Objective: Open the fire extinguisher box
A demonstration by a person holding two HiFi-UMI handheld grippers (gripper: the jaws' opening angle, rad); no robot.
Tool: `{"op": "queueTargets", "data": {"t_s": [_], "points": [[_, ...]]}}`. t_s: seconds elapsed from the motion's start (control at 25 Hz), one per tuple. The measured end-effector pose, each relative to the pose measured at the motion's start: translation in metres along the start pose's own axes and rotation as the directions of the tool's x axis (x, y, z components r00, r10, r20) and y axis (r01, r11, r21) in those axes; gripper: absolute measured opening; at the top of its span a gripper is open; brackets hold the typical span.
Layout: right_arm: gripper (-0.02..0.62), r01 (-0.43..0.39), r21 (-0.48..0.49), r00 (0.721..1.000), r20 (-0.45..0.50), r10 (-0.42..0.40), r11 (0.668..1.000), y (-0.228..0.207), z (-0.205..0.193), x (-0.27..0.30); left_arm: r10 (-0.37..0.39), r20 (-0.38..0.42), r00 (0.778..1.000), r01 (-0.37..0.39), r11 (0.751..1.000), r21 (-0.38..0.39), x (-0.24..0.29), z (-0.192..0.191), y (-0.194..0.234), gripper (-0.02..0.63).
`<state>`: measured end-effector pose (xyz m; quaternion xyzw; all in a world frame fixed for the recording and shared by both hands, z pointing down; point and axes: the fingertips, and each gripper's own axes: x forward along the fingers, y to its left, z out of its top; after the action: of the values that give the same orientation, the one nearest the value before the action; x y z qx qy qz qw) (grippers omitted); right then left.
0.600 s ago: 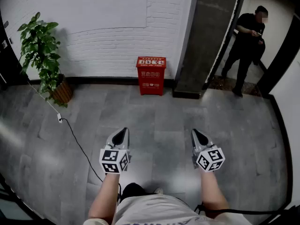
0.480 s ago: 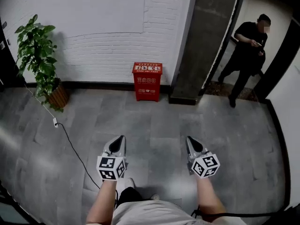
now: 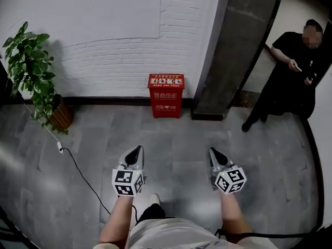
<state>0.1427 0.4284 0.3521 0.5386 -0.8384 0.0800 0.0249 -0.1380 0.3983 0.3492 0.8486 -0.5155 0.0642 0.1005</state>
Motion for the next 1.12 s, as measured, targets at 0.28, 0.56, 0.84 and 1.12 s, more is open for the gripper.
{"op": "queueTargets", "data": {"t_s": [0.28,0.56,0.84,1.12], "points": [[0.003,0.032,0.008,0.999,0.008,-0.032,0.999,-0.007,0.029,0.105,-0.049,-0.030,0.998,0.050,0.998,0.025,0.081,0.028,0.074,0.005],[0.003,0.037,0.014,0.999,-0.003,-0.037,0.999,-0.055,0.040,0.188,-0.056,-0.042,0.998,0.056,0.998,0.001,0.171,0.044,0.109,0.005],[0.003,0.000,0.027,1.000,0.002,0.000,1.000,-0.132,0.046,0.294,-0.008,-0.046,0.999,0.008,1.000,0.015,0.280,0.065,0.139,0.005],[0.003,-0.093,0.015,0.995,-0.033,0.093,0.996,-0.211,0.067,0.397,0.045,-0.046,0.998,-0.044,0.999,0.030,0.398,0.100,0.153,0.005]]}}
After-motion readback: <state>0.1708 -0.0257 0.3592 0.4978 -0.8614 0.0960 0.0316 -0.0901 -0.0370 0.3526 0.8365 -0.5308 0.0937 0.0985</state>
